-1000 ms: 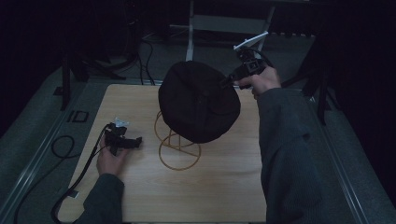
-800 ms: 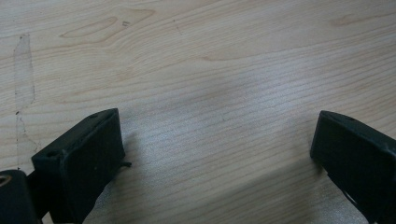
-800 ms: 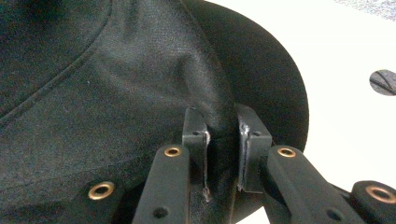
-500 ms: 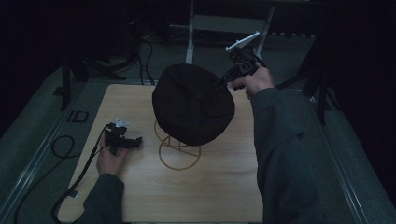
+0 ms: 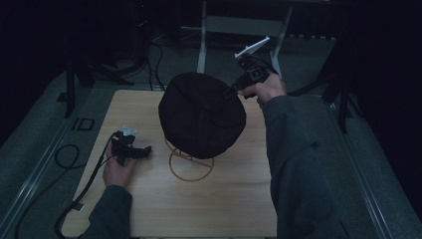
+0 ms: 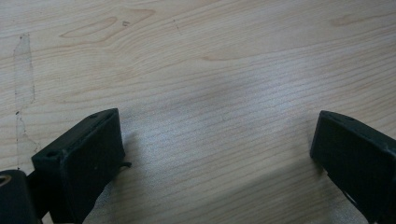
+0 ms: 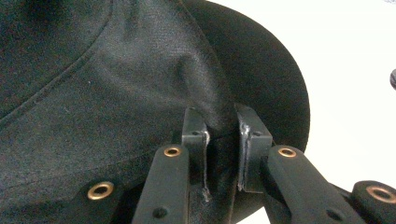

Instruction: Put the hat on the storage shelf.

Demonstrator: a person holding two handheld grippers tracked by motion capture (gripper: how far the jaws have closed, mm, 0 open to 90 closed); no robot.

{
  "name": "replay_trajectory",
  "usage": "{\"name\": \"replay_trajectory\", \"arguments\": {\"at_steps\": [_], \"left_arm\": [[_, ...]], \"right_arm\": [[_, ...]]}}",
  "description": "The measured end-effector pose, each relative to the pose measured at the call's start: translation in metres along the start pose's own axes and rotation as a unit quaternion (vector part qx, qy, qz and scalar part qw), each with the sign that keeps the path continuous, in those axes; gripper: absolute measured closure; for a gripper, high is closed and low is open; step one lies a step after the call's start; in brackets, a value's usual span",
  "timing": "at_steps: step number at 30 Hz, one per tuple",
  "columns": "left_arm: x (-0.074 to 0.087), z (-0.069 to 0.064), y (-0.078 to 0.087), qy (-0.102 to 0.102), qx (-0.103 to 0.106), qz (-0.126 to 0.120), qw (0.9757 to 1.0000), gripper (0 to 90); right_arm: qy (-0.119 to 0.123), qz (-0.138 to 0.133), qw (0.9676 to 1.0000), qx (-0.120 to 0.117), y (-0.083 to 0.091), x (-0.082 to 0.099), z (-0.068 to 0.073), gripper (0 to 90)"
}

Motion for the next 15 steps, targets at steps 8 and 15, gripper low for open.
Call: {"name": "replay_trajectory", "arguments": {"at_steps": [8, 15], "left_arm": [[0.0, 0.0, 0.0, -0.001, 0.0, 0.001, 1.0, 2.2], [0.0, 0.0, 0.0, 0.0, 0.0, 0.001, 1.0, 2.2]], "right_arm": [[0.007, 0.017, 0.9998, 0.0, -0.013, 0.0, 0.003, 76.2], [0.014, 0.028, 0.9995, 0.0, -0.021, 0.0, 0.007, 76.0]]}}
Point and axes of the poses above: each handheld gripper's, and its own axes: y roughly backward along the jaws, x roughly out of its underside, z roughly to its left, the point moved 5 cm from there along -y, roughly forward along the jaws, and after that the axes turned 15 degrees about y, right-handed, at the moved point
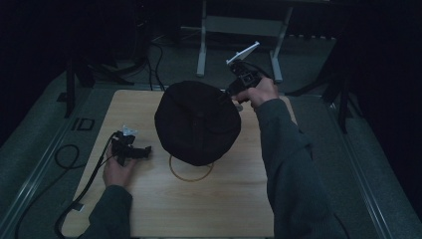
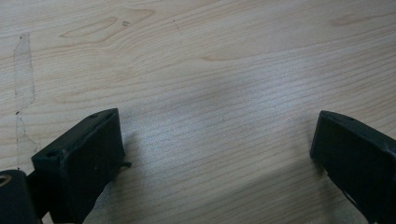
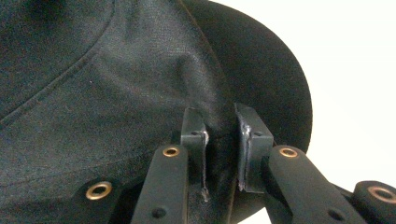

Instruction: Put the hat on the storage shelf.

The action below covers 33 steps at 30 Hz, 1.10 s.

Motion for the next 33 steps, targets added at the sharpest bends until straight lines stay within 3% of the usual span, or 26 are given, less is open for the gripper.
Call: {"name": "replay_trajectory", "arguments": {"at_steps": [25, 33], "left_arm": [[0.0, 0.0, 0.0, -0.001, 0.0, 0.002, 1.0, 2.2], [0.0, 0.0, 0.0, -0.001, 0.0, 0.002, 1.0, 2.2]], "right_arm": [[0.002, 0.025, 0.9997, 0.008, -0.02, -0.002, 0.002, 71.3], [-0.002, 0.02, 0.9997, 0.01, -0.024, -0.005, 0.001, 71.4]]}}
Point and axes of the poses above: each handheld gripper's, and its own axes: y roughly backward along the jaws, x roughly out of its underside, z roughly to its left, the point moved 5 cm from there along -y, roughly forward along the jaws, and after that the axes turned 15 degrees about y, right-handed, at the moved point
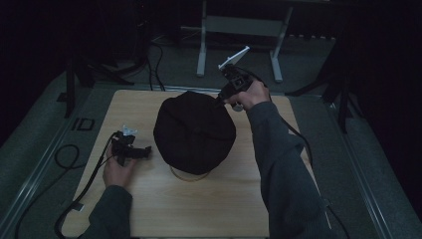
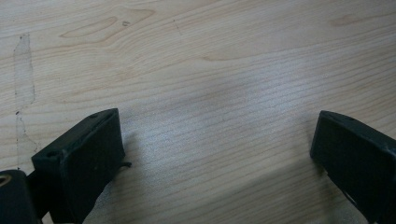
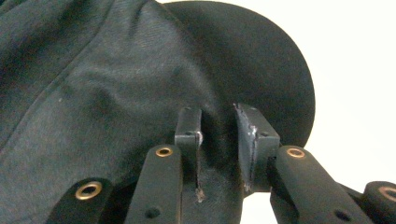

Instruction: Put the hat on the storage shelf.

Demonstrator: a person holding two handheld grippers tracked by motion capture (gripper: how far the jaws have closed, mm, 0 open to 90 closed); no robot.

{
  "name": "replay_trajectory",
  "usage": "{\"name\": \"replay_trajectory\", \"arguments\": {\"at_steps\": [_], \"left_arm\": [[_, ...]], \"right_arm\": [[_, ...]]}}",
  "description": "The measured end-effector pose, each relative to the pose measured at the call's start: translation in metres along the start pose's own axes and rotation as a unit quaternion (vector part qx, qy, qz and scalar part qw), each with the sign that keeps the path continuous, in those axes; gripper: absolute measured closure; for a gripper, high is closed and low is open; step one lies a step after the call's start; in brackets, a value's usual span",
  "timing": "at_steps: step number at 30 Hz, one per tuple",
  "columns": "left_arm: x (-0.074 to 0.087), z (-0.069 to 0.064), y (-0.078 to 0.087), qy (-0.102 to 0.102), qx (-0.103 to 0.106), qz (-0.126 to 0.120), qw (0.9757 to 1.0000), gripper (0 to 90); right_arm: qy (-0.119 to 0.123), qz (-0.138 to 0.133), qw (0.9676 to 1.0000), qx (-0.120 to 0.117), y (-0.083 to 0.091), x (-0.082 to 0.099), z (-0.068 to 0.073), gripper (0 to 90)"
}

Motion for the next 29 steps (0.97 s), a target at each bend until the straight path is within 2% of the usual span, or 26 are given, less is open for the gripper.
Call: {"name": "replay_trajectory", "arguments": {"at_steps": [5, 7, 9, 11, 24, 29], "left_arm": [[0.0, 0.0, 0.0, 0.0, 0.0, 0.0, 1.0, 2.2], [0.0, 0.0, 0.0, 0.0, 0.0, 0.0, 1.0, 2.2], [0.0, 0.0, 0.0, 0.001, 0.0, 0.0, 1.0, 2.2], [0.0, 0.0, 0.0, 0.0, 0.0, 0.0, 1.0, 2.2], [0.0, 0.0, 0.0, 0.0, 0.0, 0.0, 1.0, 2.2], [0.0, 0.0, 0.0, 0.0, 0.0, 0.0, 1.0, 2.2]], "right_arm": [[0.003, 0.0, 1.0, 0.0, -0.001, -0.001, 0.001, 70.2], [0.002, -0.008, 1.0, 0.001, 0.0, -0.001, 0.0, 69.2], [-0.005, -0.028, 0.9996, -0.009, 0.005, -0.004, 0.001, 68.3], [-0.005, -0.033, 0.9994, -0.01, 0.008, -0.004, 0.001, 67.4], [0.013, -0.01, 0.9999, 0.004, 0.006, 0.001, 0.0, 67.1], [0.017, -0.004, 0.9998, 0.001, 0.006, 0.002, 0.001, 66.4]]}}
Point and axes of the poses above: each handheld gripper's, and its own axes: y roughly backward along the jaws, x roughly out of its underside, z roughly to its left, the point moved 5 cm from there along -y, roughly forward along the jaws, and after that the axes turned 15 degrees about y, right-handed, at the moved point
